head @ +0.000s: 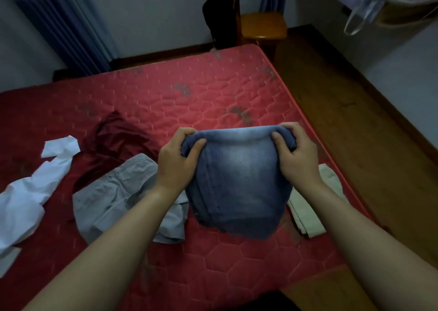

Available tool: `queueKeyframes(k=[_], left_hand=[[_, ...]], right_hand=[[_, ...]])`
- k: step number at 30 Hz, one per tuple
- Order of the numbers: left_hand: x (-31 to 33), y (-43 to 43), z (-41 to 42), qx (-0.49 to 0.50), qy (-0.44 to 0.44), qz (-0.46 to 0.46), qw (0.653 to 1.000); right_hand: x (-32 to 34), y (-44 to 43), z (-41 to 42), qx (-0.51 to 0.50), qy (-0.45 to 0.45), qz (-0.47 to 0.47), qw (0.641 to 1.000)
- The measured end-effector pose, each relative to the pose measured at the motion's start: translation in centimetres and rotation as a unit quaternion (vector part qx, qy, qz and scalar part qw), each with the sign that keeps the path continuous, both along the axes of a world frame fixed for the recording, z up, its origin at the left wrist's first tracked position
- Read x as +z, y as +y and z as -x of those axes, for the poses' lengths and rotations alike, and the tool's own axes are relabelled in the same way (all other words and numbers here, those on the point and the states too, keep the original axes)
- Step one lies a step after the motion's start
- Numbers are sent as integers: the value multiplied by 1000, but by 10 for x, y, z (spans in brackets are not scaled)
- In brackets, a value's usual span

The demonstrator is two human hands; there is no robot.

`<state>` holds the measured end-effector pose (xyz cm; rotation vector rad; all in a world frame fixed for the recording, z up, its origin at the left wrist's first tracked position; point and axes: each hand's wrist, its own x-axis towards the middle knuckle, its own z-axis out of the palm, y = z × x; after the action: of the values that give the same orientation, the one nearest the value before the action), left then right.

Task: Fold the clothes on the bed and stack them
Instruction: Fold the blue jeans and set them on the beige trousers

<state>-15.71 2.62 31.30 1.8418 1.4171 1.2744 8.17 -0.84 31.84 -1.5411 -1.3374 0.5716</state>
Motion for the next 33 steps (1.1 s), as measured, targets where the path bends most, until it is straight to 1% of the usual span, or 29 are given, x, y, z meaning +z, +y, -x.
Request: queueKeyframes(k=[2, 5, 7, 9, 11, 13, 15, 17, 20, 23, 25, 28, 31, 33], left_hand=[[-33, 34, -6, 25, 14, 5, 1000], [-103, 102, -16, 62, 33, 44, 997], [-157, 147, -21, 105, 42, 112, 987], [-210, 174, -21, 138, 63, 177, 973], [-263, 172, -17, 123, 105, 213, 964], [-316, 147, -12, 90, 136, 258, 952], [-360, 108, -6, 74, 158, 310, 935], [-392, 69, 1, 79, 176, 353, 916], [-423, 21, 2, 95, 186, 399, 893], [-433, -7, -9, 91, 158, 412, 893], [-433, -15, -21, 106, 138, 422, 890], [-434, -27, -41, 117, 108, 456, 876], [-434, -37, -58, 119, 115, 459, 873], [-433, -40, -63, 125, 112, 453, 875]], right_hand=[[-32, 39, -4, -3, -8, 36, 999], [-102, 117, -10, -4, -28, 83, 996], [-156, 166, -15, -13, -59, 114, 992], [-207, 195, -22, -26, -85, 137, 987], [-260, 198, -25, -11, -110, 138, 984], [-313, 178, -23, 29, -131, 148, 980], [-359, 144, -20, 57, -131, 191, 971], [-392, 108, -15, 64, -116, 243, 961], [-427, 58, -4, 70, -107, 314, 941], [-441, 22, 5, 70, -91, 357, 927], [-443, 10, 8, 54, -69, 358, 930], [-442, 2, 12, 32, -30, 349, 936], [-444, -4, 12, 24, 22, 370, 928], [-445, -8, 13, 23, 11, 375, 927]])
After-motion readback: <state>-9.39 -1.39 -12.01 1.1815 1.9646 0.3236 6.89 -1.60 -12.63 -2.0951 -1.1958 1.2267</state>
